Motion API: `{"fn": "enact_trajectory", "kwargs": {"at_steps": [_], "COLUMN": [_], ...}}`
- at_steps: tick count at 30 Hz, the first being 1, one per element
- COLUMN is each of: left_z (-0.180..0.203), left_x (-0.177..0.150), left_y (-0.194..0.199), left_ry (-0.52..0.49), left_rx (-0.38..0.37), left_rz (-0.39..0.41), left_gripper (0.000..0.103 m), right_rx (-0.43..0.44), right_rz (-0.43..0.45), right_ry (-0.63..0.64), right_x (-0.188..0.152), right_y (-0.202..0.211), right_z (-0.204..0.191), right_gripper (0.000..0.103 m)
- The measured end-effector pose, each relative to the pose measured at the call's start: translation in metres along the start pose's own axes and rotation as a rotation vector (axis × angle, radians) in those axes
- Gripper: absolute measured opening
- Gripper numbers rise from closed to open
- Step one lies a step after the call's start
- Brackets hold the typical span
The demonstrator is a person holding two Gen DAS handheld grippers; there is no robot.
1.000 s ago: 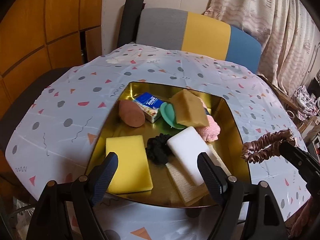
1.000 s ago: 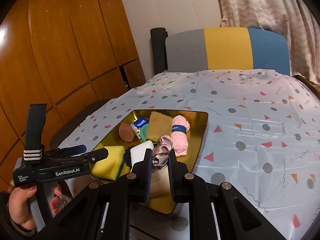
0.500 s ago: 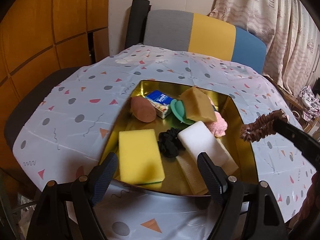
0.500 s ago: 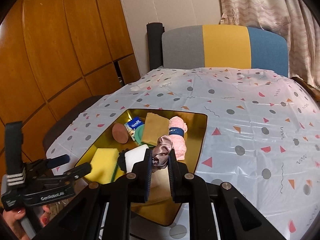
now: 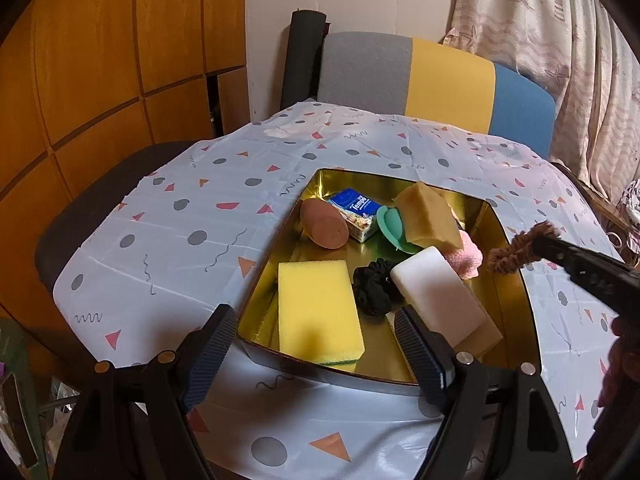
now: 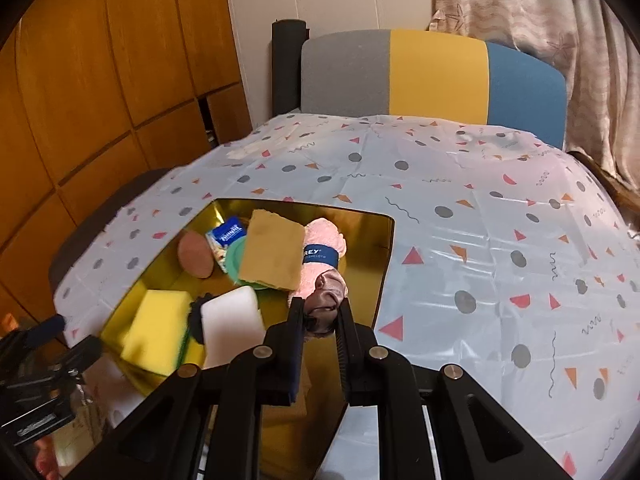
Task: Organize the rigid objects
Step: 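Lower the pink satin scrunchie into the gold tray and open the right tool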
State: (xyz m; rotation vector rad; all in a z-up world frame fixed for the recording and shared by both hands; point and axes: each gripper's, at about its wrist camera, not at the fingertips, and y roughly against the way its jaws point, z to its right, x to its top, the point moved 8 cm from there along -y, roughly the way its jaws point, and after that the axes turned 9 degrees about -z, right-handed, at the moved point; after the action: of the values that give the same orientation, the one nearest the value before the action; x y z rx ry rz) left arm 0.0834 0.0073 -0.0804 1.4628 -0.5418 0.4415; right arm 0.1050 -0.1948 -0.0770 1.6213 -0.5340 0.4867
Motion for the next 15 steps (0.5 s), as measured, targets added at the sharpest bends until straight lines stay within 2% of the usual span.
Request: {"fn": "enact_trajectory", "kwargs": {"at_steps": [4, 9, 11, 12, 15], "left_z": [0.001, 0.0, 0.0, 0.0, 0.001], "left_x": [-0.001, -0.003, -0.003, -0.003, -0.003], "left_y": [0.0, 0.001, 0.001, 0.001, 0.002], "left_ry": [-0.002, 0.006, 0.009, 0.009, 0.012], "left_rx": [0.003, 0.013, 0.015, 0.014, 0.013], "left_rz": [-0.004, -0.005, -0.007, -0.004, 0.004], "left_gripper": [0.083, 0.083, 0.083, 0.083, 0.083], "right_rx": [-0.024, 0.018, 0.045, 0.048, 0.062], "right_rz": [-0.043, -0.108, -0.131, -0.135, -0.129], "right_ry": [0.03, 0.019, 0.025, 0.029, 0.037], "right_x": [-0.009, -0.033, -0.042, -0.046, -0.057], "right_y": [-0.018, -0.029, -0.026, -0.024, -0.015], "right_z": [-0.005, -0.008, -0.012, -0.014, -0.018], "right_gripper": [0.015, 0.017, 0.025, 0.034, 0.048]}}
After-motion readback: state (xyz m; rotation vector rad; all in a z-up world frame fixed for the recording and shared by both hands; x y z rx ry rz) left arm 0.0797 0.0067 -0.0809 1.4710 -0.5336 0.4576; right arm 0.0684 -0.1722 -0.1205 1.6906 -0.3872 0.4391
